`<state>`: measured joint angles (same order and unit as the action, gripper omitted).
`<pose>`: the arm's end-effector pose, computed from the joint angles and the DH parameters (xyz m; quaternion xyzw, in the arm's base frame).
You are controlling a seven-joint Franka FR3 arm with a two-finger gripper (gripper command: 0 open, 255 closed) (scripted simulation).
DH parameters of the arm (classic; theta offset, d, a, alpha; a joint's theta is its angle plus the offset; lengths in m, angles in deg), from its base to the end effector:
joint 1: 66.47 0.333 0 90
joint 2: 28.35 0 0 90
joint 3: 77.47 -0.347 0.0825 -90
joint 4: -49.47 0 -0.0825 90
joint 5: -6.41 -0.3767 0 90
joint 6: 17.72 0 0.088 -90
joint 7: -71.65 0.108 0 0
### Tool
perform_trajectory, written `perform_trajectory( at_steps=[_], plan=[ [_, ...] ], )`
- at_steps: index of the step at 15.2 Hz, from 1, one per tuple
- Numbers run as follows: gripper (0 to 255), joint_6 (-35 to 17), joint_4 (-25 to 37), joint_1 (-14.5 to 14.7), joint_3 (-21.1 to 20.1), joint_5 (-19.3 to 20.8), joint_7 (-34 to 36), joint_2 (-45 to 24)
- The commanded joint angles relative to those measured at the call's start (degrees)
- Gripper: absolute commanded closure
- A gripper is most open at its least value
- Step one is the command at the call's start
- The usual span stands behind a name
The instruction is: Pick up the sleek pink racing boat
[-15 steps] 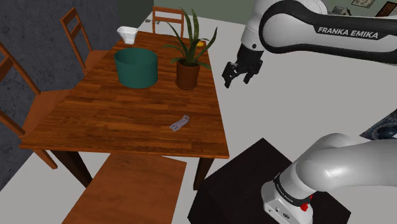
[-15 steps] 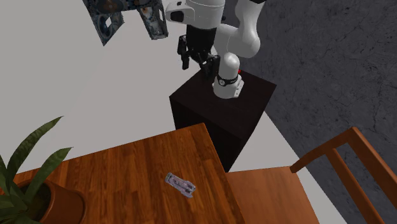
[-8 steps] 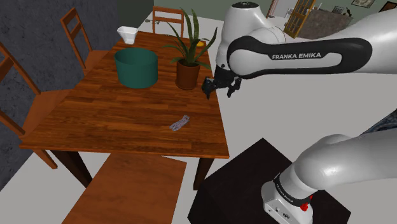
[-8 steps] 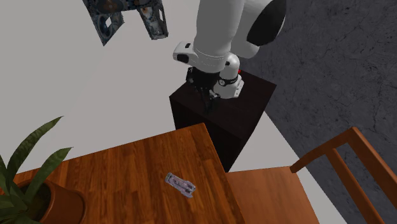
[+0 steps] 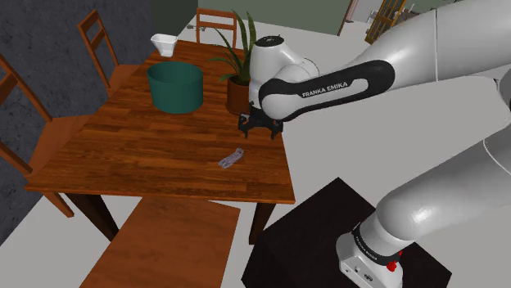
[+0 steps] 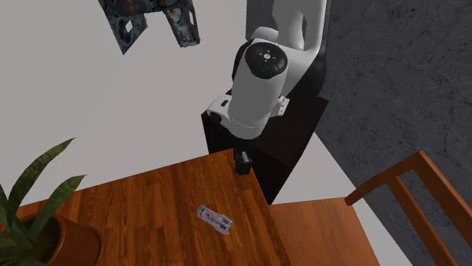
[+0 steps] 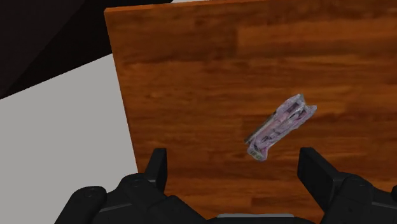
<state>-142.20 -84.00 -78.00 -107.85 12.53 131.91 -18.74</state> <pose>0.4480 0.1541 0.4300 0.9412 -0.3267 0.0490 0.0710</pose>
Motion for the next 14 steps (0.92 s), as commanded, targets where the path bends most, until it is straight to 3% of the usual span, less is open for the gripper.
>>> perform_trajectory(
  at_steps=[1,4,8,14],
  plan=[
    [0,-1.4,2.6,-1.1,-1.6,3.8,7.3,-5.8],
    [0,-2.5,6.7,-1.2,-2.1,9.9,17.6,-14.2],
    [0,-2.6,13.2,1.2,0.1,16.9,29.5,-25.1],
    [0,-1.8,24.8,6.1,5.7,22.4,42.3,-39.5]
  ],
)
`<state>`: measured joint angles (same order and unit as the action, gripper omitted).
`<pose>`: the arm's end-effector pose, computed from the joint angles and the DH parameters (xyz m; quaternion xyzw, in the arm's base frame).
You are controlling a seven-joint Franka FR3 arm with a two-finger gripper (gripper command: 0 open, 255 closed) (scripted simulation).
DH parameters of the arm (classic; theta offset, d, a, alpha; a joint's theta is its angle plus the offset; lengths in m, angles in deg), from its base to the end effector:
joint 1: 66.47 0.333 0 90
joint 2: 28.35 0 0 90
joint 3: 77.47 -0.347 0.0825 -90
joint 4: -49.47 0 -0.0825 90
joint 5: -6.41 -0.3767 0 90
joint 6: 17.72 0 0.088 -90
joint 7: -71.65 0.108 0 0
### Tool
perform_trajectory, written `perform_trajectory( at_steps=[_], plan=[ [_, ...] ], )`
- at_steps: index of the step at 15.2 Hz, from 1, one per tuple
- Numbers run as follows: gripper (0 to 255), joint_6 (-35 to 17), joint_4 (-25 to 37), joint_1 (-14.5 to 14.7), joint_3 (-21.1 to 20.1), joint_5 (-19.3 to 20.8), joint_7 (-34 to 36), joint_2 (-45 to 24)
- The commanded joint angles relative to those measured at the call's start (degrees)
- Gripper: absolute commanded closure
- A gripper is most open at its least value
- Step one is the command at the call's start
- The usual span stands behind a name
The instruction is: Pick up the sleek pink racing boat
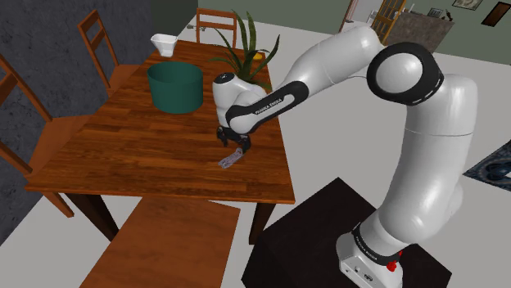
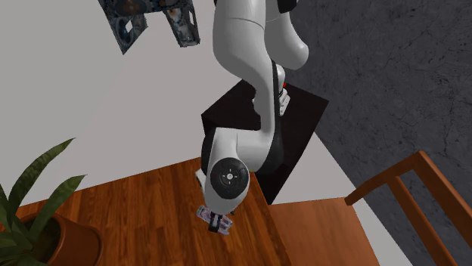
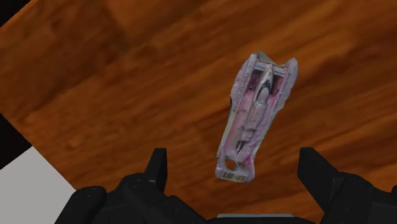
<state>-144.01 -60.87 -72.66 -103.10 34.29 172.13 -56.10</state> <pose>0.5926 0.1733 0.2787 0.8410 -0.5309 0.0379 0.0973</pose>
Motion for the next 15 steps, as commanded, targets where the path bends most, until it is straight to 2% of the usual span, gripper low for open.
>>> perform_trajectory(
  at_steps=[1,3,12,13,15],
  plan=[
    [0,0.2,3.8,1.5,1.8,1.1,3.8,-4.4],
    [0,0.6,7.4,2.6,3.3,1.5,6.2,-8.1],
    [0,-2.7,8.1,3.7,4.9,3.6,7.9,-12.4],
    [255,-2.7,8.1,3.6,4.9,3.6,7.9,-12.4],
    [255,-2.7,8.1,3.6,4.9,3.6,7.9,-12.4]
  ],
)
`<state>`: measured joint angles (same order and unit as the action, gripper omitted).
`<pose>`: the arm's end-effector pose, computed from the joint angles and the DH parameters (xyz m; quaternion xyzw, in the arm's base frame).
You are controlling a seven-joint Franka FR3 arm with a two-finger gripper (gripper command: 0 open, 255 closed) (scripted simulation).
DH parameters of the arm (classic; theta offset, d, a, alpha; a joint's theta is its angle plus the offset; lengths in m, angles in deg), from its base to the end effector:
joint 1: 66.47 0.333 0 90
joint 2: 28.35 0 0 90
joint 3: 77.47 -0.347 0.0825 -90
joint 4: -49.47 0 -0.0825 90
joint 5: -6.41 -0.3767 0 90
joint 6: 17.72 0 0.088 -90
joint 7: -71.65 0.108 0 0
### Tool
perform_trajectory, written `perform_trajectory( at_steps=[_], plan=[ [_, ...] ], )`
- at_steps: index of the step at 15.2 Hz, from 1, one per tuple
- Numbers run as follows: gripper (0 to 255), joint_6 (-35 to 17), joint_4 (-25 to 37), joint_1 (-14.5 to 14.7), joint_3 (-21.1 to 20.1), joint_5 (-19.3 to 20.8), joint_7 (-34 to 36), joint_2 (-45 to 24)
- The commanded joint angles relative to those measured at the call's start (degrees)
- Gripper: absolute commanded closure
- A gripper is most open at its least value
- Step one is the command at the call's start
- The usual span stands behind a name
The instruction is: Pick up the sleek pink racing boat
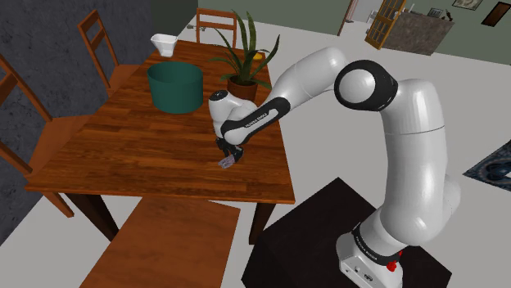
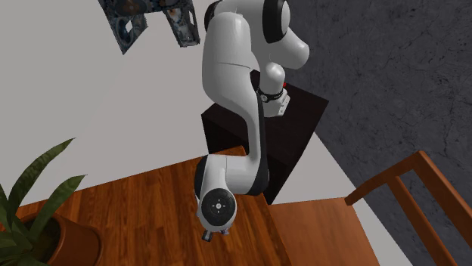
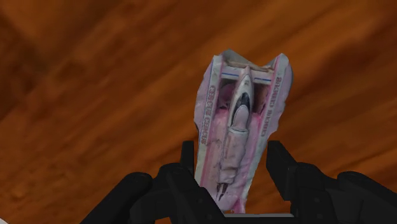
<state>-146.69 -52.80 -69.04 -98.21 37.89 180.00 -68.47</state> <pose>0.6285 0.1691 0.1957 0.8068 -0.5804 0.0352 0.1044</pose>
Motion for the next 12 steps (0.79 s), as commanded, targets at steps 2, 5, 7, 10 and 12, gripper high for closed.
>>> perform_trajectory(
  at_steps=[2,5,7,10,12],
  plan=[
    [255,0.0,0.0,0.0,0.0,0.0,0.0,0.0],
    [255,0.0,0.0,0.0,0.0,0.0,0.0,0.0],
    [255,0.0,0.0,0.0,0.0,0.0,0.1,-0.1],
    [255,1.2,-0.3,-0.4,-0.6,-0.8,-0.6,1.7],
    [255,2.1,-0.5,-0.7,-1.0,-1.4,-1.0,2.8]
  ],
)
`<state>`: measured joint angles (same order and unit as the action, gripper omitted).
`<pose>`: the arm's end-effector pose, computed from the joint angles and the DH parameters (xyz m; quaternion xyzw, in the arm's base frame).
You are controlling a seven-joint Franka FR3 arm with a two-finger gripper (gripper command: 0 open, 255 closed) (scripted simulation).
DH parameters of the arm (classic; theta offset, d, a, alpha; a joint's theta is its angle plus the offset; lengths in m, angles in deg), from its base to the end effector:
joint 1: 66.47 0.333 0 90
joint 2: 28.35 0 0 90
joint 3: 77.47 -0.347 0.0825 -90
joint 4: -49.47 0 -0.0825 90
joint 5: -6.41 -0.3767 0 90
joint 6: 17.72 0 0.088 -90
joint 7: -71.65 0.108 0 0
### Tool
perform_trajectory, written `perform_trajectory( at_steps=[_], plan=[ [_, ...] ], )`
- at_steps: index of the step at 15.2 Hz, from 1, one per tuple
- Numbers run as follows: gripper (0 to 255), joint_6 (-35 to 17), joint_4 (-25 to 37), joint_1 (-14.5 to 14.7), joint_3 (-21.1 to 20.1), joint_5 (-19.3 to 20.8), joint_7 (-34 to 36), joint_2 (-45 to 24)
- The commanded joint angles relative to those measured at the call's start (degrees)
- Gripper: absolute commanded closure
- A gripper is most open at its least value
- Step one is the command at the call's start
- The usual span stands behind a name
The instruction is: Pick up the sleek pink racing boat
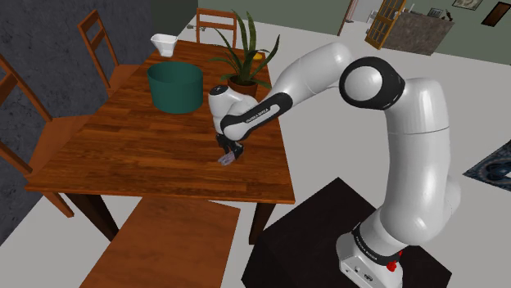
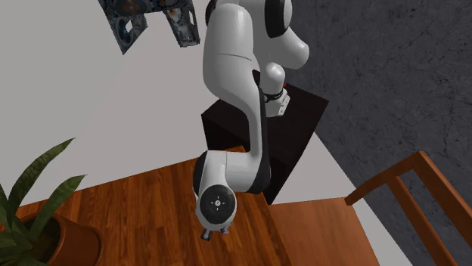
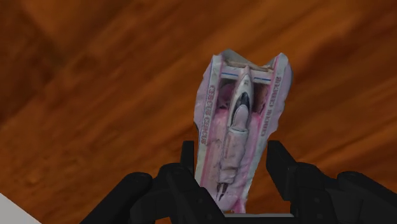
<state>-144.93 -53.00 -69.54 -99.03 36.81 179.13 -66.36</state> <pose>0.6284 0.1695 0.2169 0.8068 -0.5804 0.0353 0.1043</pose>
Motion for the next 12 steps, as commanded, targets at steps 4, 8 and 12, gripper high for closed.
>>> perform_trajectory(
  at_steps=[4,8,12],
  plan=[
    [255,2.2,-0.5,-0.7,-1.0,-1.4,-1.1,2.9],
    [255,4.0,-0.6,-1.2,-1.8,-2.6,-2.0,5.0],
    [255,5.1,-0.5,-1.5,-2.2,-3.2,-2.5,6.1]
  ],
)
